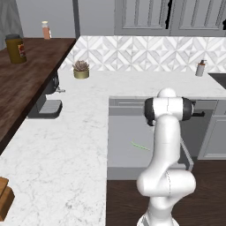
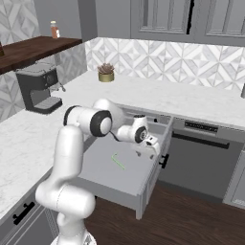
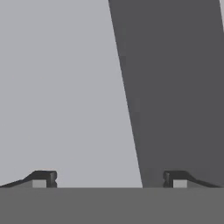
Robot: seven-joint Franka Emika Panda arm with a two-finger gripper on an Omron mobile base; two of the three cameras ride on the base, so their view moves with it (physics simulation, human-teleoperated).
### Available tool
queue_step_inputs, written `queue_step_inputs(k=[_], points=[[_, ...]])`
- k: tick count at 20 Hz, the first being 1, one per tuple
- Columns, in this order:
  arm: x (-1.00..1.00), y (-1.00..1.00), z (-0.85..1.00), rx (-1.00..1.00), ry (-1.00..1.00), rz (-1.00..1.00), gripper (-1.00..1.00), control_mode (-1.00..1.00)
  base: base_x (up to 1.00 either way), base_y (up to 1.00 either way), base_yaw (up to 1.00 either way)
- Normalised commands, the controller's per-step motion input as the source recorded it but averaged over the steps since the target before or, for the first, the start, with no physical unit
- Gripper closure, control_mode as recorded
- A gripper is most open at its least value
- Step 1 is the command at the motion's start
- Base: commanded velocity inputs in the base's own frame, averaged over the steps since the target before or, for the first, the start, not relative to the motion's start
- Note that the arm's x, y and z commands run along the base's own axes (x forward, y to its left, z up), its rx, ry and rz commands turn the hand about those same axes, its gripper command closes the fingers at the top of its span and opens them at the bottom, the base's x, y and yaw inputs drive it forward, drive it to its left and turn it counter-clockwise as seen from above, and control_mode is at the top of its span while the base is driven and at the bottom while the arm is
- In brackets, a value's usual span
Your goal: Take a straw from the drawer in front and place it inside the glass cup on the dining counter.
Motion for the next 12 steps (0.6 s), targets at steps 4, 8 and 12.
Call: queue_step_inputs(k=[4, 8, 12], points=[[-0.26, -0.99, 0.12, -0.05, 0.00, -0.08, -1.00, -1.00, 0.00, 0.00, 0.00], [-0.30, -0.09, 0.73, 0.06, -0.06, 0.02, -1.00, -1.00, 0.00, 0.00, 0.00], [-0.26, 0.83, 0.70, 0.07, -0.05, 0.16, -1.00, -1.00, 0.00, 0.00, 0.00]])
